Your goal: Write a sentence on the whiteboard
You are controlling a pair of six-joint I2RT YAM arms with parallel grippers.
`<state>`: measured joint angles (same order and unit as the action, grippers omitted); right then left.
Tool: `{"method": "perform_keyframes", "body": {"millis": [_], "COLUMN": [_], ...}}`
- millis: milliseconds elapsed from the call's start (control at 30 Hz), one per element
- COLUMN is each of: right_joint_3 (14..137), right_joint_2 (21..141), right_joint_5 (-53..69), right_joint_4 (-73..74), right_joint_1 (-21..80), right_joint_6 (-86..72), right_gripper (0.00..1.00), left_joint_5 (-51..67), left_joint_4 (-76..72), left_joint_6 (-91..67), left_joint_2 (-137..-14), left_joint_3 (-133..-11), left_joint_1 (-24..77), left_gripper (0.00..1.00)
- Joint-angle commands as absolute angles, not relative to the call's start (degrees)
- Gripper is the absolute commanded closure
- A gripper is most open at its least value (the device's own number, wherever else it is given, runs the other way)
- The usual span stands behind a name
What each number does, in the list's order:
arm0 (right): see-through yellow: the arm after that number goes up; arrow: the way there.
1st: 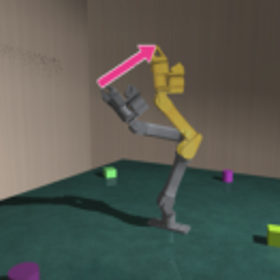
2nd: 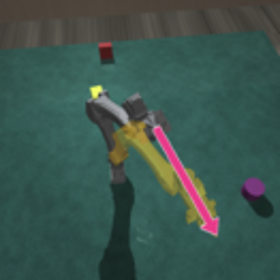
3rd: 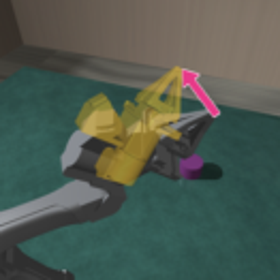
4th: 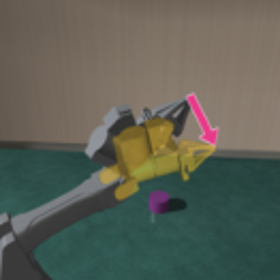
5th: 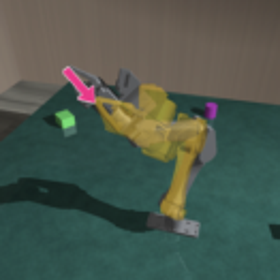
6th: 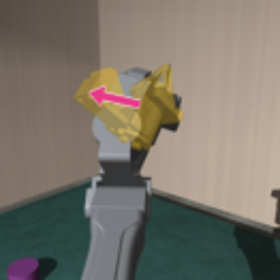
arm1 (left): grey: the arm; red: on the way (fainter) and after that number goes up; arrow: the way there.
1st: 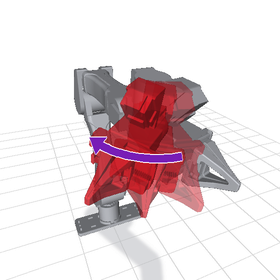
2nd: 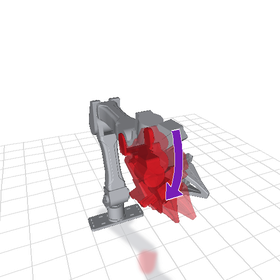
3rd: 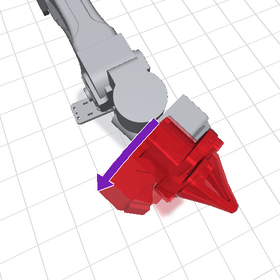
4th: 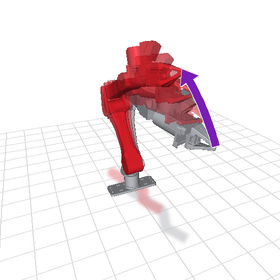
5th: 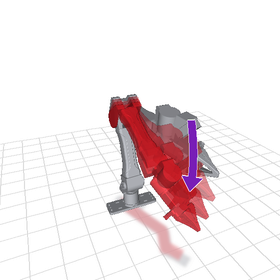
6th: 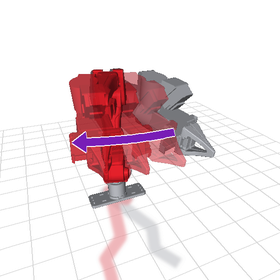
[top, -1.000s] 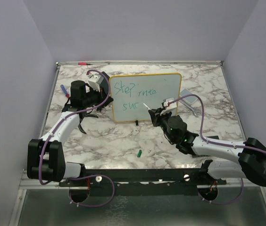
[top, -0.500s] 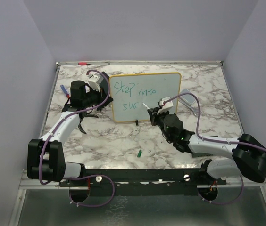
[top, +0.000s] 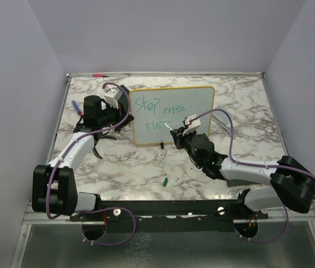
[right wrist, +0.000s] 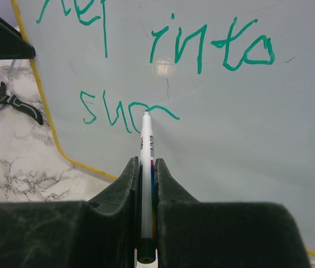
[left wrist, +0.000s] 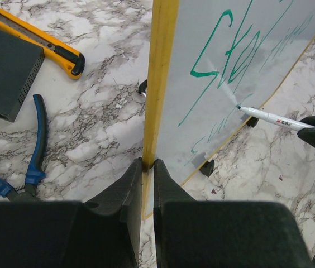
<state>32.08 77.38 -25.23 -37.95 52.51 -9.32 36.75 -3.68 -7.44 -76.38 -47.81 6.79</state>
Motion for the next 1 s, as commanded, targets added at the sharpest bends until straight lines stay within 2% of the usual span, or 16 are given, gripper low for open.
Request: {"method": "perform_keyframes", "body": {"millis": [0, 333, 667, 967], "right_joint_3": [30.45, 28.26, 26.73, 27.48], "right_joint_2": [77.86, 75.54, 68.33, 69.93], "right_joint_5": [-25.35, -29.67, -30.49, -31.15], "right_joint_4": [-35.97, -33.15, -32.69, -33.99], "right_joint_1": [52.29, 52.30, 52.29, 52.29], "right_joint_6": [-11.13, -13.52, -11.82, -11.21], "right_gripper": [0.99, 0.99, 0.99, 0.99], "left_joint_5": [36.75, 36.73, 36.62, 36.56], "left_joint_4": [-5.08, -5.10, -5.12, -5.07], "left_joint_6": [-7.36, -7.31, -7.37, -7.33], "left_joint_2": [-74.62, -74.65, -74.69, -74.70], "left_joint_3": [-47.82, -47.82, -47.73, -47.74], "left_joint_1": [6.87, 6.88, 6.92, 6.94], "left_gripper": [1.00, 1.00, 1.00, 1.00]}}
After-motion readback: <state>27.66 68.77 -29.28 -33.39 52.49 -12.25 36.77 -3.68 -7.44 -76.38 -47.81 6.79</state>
